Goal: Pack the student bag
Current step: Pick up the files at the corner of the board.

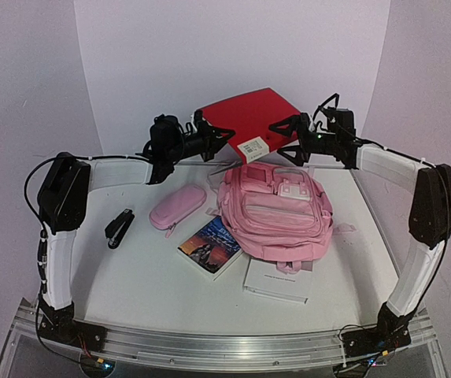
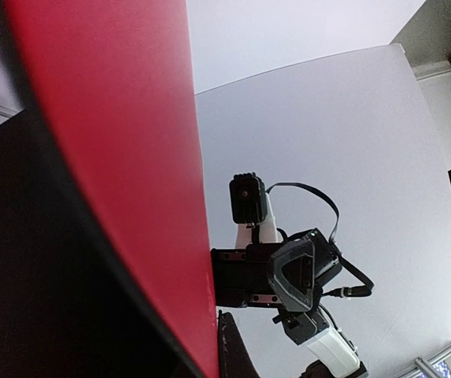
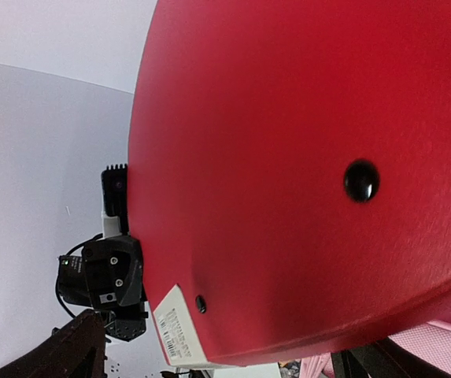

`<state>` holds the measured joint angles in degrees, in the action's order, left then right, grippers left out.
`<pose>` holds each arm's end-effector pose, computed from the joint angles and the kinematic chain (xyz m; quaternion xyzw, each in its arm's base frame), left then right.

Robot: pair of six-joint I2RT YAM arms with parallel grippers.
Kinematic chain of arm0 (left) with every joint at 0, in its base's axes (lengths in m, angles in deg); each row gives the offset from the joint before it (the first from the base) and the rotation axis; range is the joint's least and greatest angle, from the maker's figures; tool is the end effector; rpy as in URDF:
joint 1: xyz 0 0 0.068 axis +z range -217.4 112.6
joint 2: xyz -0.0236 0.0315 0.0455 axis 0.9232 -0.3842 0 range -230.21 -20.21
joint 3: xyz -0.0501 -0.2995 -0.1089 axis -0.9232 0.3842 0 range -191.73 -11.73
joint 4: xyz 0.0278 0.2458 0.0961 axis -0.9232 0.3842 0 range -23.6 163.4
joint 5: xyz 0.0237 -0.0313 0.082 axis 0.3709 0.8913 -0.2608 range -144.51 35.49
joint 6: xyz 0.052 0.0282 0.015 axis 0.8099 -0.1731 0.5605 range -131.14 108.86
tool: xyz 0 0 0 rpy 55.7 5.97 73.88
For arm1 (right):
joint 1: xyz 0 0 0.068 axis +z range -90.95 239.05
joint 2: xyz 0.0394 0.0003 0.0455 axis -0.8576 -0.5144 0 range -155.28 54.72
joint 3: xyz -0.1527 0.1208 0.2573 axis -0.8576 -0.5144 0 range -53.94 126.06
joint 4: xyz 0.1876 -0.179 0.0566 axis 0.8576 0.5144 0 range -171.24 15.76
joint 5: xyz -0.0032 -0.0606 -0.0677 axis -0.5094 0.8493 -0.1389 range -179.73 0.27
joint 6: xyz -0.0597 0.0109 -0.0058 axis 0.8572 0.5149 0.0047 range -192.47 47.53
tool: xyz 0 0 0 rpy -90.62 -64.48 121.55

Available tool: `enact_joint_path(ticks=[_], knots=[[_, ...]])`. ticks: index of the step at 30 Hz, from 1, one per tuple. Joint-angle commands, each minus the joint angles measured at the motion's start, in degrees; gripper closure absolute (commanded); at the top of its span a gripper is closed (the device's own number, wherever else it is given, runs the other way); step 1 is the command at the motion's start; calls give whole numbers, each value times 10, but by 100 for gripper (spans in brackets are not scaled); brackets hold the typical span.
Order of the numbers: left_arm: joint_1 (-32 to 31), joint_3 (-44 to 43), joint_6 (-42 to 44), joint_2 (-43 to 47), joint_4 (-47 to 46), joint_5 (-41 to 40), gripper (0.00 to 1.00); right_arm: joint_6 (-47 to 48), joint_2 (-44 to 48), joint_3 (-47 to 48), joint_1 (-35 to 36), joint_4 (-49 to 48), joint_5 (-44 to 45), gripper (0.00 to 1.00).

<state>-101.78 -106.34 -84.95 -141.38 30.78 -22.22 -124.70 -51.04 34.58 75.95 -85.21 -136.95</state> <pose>0.4352 -0.3273 0.3432 -0.0112 0.6582 -0.6978 0.2824 0.4338 0.1668 0.3762 -0.0189 0.7600 0.5813 0.2901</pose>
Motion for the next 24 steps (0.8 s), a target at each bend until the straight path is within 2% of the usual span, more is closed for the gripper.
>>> enact_joint_path(ticks=[1, 3, 6, 12, 17, 24], knots=[[-16, -47, -16, 1, -85, 48, 100, -6, 1, 0, 0, -48, 42, 2], [-20, -54, -16, -3, -83, 52, 100, -7, -4, 4, 0, -48, 53, 4], [-23, -65, -5, -5, -64, 58, 100, -18, -15, 23, 0, -49, 54, 15], [-24, -46, 20, 15, -12, 52, 98, -28, -8, 43, -2, -68, 40, 49], [-24, 4, 57, 57, 37, 19, 84, -31, 9, 35, -9, -83, 23, 67], [-23, 75, 116, 130, 137, 3, 47, -39, 16, 38, -44, -88, 0, 80]])
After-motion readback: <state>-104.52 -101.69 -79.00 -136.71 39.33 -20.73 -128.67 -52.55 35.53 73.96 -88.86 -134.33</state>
